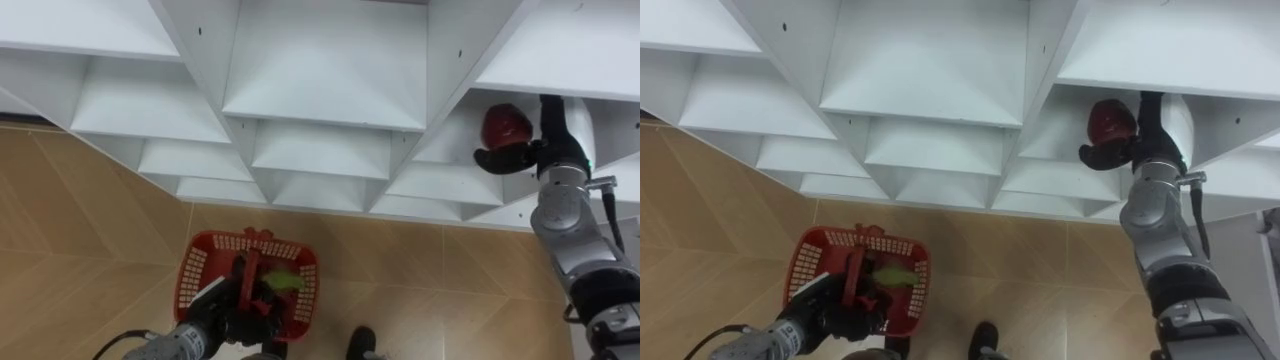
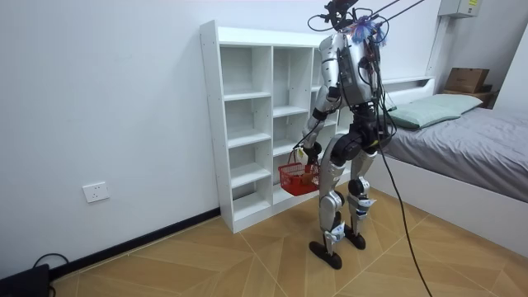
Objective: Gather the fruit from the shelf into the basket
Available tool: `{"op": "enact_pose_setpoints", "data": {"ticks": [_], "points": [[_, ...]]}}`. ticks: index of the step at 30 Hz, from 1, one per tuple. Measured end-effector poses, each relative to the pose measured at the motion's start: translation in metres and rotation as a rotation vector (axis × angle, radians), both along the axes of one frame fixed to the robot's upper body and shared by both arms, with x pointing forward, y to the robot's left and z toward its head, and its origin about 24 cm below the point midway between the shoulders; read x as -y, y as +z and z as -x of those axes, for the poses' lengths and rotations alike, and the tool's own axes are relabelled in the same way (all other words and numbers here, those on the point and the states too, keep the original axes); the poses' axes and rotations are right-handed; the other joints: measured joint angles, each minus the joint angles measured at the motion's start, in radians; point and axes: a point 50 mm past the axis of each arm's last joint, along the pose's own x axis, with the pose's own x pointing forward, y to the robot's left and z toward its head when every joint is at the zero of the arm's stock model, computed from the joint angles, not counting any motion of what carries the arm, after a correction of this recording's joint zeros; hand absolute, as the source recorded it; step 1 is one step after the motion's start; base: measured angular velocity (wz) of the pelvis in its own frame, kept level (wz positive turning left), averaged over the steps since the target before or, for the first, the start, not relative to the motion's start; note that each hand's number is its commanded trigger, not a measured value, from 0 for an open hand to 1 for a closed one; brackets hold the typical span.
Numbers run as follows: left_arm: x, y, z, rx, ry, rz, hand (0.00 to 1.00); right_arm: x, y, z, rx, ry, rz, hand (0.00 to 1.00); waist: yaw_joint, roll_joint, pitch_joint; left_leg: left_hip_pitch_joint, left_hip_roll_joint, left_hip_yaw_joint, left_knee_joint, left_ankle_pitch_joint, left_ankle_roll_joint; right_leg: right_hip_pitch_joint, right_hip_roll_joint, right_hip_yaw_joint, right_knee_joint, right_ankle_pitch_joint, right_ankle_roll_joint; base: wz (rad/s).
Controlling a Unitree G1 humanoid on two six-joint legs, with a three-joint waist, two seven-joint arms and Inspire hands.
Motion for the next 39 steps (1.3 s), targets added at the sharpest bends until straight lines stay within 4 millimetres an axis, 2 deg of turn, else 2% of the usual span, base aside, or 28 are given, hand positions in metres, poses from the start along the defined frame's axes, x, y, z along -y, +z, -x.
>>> {"op": "enact_pose_setpoints", "data": {"ticks": [20,21,22,23,24,25,26,35,39], "points": [[-0.0005,0.0,-0.0008,0.003,0.015,-0.017,1.0,0.0031,-0.0012,0.0006,-0.028,-0.003,-0.005,0.0,0.001,0.001,0.0002,-0.016,-0.002,0.0,0.004,0.002,0.001,-0.018,-0.002,0.003,0.004,0.0,0.0,0.0],[-0.0005,0.0,-0.0008,0.004,0.015,-0.017,1.0,0.0031,-0.0012,0.0006,-0.029,-0.004,-0.005,0.2,0.001,0.001,0.0002,-0.016,-0.002,0.0,0.004,0.002,0.001,-0.018,-0.002,0.003,0.004,0.0,0.0,0.0],[-0.0005,0.0,-0.0009,0.004,0.015,-0.017,1.0,0.0033,-0.0015,0.0006,-0.032,-0.006,-0.005,0.51,0.001,0.001,0.0002,-0.016,-0.002,0.0,0.004,0.002,0.001,-0.018,-0.002,0.003,0.005,0.0,0.0,0.0],[-0.0005,0.0,-0.0009,0.004,0.015,-0.017,1.0,0.0035,-0.0017,0.0007,-0.034,-0.008,-0.004,0.6,0.001,0.001,0.0001,-0.016,-0.002,0.0,0.004,0.002,0.001,-0.018,-0.002,0.003,0.005,0.0,0.0,0.0],[-0.0005,-0.0001,-0.0007,0.003,0.014,-0.017,1.0,0.0036,-0.0019,0.0008,-0.036,-0.009,-0.004,0.75,0.0,0.001,0.0001,-0.016,-0.002,0.0,0.005,0.002,0.001,-0.018,-0.002,0.003,0.006,0.0,0.0,0.0],[-0.0004,0.0,-0.0008,0.003,0.014,-0.017,1.0,0.0037,-0.002,0.0008,-0.038,-0.01,-0.004,0.95,0.001,0.001,0.0001,-0.016,-0.002,0.0,0.006,0.002,0.001,-0.018,-0.003,0.003,0.008,0.0,0.0,0.0],[-0.0004,-0.0001,-0.0008,0.003,0.014,-0.017,1.0,0.0037,-0.002,0.0008,-0.038,-0.01,-0.004,1.0,0.001,0.001,0.0001,-0.016,-0.002,0.0,0.006,0.002,0.001,-0.019,-0.003,0.004,0.009,0.0,0.0,0.0],[-0.0002,-0.0008,0.0006,-0.001,0.013,-0.017,1.0,0.0069,0.0003,0.0006,-0.035,-0.019,0.009,1.0,0.01,0.001,0.0001,-0.017,-0.004,0.002,0.013,0.004,0.002,-0.026,-0.005,0.012,0.022,0.001,-0.001,0.0],[-0.0001,-0.0006,0.0003,0.0,0.013,-0.016,1.0,0.007,-0.0012,0.0014,-0.044,-0.019,0.011,1.0,0.025,0.001,0.0001,-0.017,-0.004,0.003,0.012,0.005,0.001,-0.028,-0.004,0.016,0.023,0.001,-0.002,0.0]]}}
